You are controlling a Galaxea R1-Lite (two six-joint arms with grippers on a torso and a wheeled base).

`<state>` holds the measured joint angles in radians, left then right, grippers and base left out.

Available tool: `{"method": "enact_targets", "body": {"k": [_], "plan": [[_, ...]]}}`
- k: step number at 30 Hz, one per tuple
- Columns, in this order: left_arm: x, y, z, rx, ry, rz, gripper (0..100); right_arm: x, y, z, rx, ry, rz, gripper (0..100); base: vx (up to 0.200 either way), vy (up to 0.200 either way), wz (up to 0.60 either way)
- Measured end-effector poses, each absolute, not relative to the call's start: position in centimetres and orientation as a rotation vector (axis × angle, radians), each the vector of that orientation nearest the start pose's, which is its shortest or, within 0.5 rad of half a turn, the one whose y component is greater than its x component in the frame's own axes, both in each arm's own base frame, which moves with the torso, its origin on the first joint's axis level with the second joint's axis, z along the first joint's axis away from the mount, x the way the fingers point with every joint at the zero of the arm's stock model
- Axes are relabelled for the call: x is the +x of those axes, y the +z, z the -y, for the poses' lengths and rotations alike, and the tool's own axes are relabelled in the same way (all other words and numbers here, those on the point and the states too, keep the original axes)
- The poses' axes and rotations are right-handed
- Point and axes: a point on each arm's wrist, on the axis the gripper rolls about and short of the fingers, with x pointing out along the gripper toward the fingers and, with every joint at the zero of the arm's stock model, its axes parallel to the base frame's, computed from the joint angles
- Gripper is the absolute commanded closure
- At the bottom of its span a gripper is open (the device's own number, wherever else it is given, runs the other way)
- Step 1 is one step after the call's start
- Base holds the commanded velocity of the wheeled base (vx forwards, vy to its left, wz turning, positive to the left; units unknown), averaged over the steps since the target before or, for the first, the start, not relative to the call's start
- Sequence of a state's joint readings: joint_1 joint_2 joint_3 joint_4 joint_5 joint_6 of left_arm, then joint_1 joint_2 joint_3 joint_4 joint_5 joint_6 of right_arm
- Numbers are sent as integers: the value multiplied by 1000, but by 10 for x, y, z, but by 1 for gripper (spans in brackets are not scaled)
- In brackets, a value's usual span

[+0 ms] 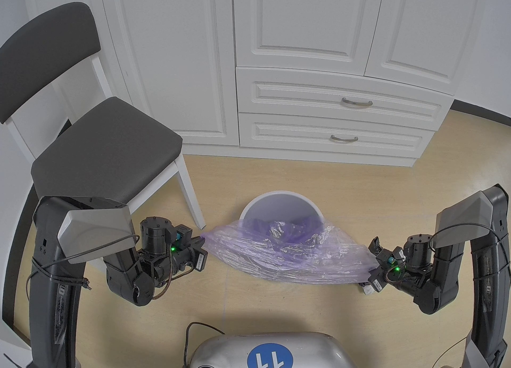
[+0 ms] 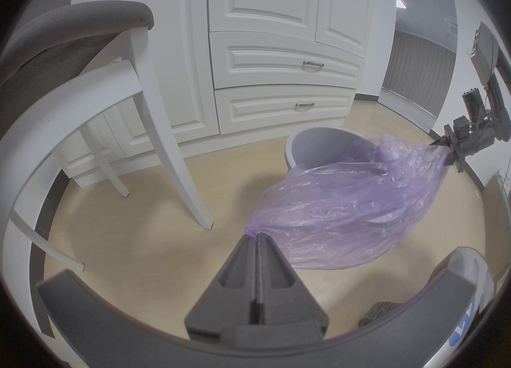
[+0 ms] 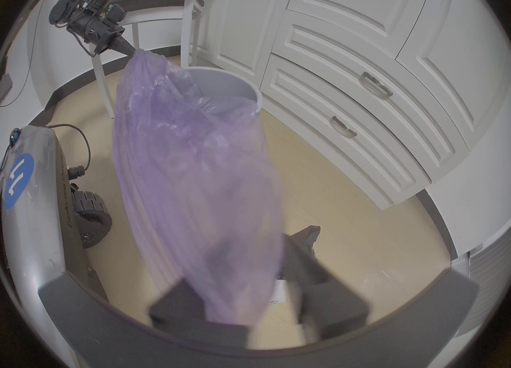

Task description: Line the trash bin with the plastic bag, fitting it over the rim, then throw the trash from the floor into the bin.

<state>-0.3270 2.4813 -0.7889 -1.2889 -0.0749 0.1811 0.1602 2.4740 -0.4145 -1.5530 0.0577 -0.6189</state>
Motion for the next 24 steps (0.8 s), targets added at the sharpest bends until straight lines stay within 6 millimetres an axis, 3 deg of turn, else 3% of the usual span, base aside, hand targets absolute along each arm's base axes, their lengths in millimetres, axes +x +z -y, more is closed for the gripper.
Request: {"method": "enact_targets", "body": {"k": [5,10,15,24], "plan": [[365,-37,124,222,-427,-353,100,300,-44,-46,-603,393,-410,0,0,0,0],[365,-36,123,222,-425,-347,100,291,-31,-38,-531,564,-346,0,0,0,0],[365,-35,122,221,-426,-342,100,284,-9,-14,-433,745,-221,0,0,0,0],[365,-36,119,220,-420,-344,100,275,21,22,-378,788,-97,0,0,0,0]]}}
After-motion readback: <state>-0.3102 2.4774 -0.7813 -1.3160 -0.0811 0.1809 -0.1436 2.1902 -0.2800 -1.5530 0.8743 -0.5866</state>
